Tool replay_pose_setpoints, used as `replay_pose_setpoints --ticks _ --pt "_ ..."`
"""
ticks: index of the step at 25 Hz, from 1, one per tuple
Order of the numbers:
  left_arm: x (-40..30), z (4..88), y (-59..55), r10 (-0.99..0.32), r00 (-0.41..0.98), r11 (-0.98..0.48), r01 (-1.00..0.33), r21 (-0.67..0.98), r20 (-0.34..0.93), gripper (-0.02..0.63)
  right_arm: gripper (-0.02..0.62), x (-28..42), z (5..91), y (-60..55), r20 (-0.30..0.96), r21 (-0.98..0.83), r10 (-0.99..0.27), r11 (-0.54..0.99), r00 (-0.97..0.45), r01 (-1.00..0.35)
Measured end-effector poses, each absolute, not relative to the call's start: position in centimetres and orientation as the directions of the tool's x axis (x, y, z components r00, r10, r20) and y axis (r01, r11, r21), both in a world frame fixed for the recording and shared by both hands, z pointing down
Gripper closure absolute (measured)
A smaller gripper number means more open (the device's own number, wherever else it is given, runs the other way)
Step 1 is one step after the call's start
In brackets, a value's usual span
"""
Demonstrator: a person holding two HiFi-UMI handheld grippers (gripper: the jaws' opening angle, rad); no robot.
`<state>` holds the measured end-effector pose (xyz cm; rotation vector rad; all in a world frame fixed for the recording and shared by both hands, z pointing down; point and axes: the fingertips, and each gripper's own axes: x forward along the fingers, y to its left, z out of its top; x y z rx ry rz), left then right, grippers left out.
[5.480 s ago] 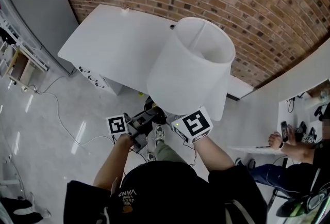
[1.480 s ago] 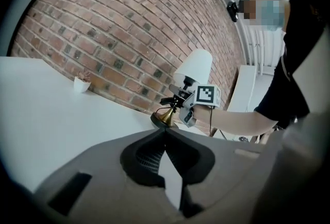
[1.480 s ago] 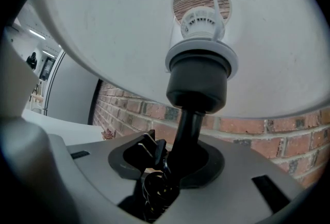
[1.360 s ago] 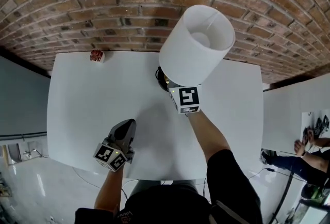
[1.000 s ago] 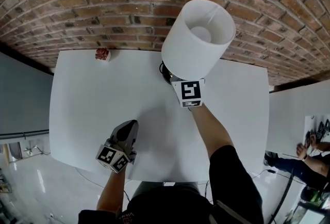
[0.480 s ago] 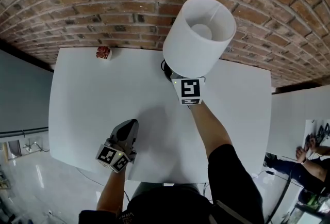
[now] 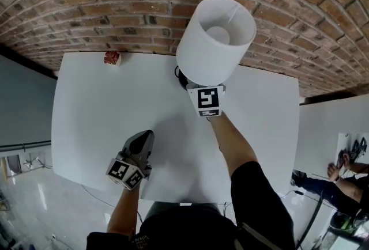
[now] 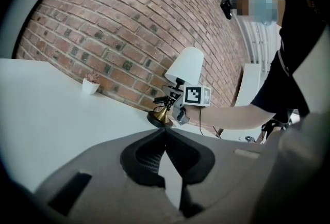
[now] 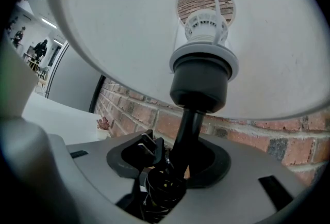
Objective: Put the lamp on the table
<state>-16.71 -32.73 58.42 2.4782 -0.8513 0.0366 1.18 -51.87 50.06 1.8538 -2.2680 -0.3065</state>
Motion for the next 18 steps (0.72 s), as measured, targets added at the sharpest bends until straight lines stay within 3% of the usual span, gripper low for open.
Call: replay_pose_setpoints --ticks 18 --pt "-13.5 55.4 -29.4 -0.565 0.814 -0.702 -0.561 0.439 0.136 0.604 0.382 2.2 50.4 -45.1 0.12 0.237 -0.967 0.249 -0.226 -0.939"
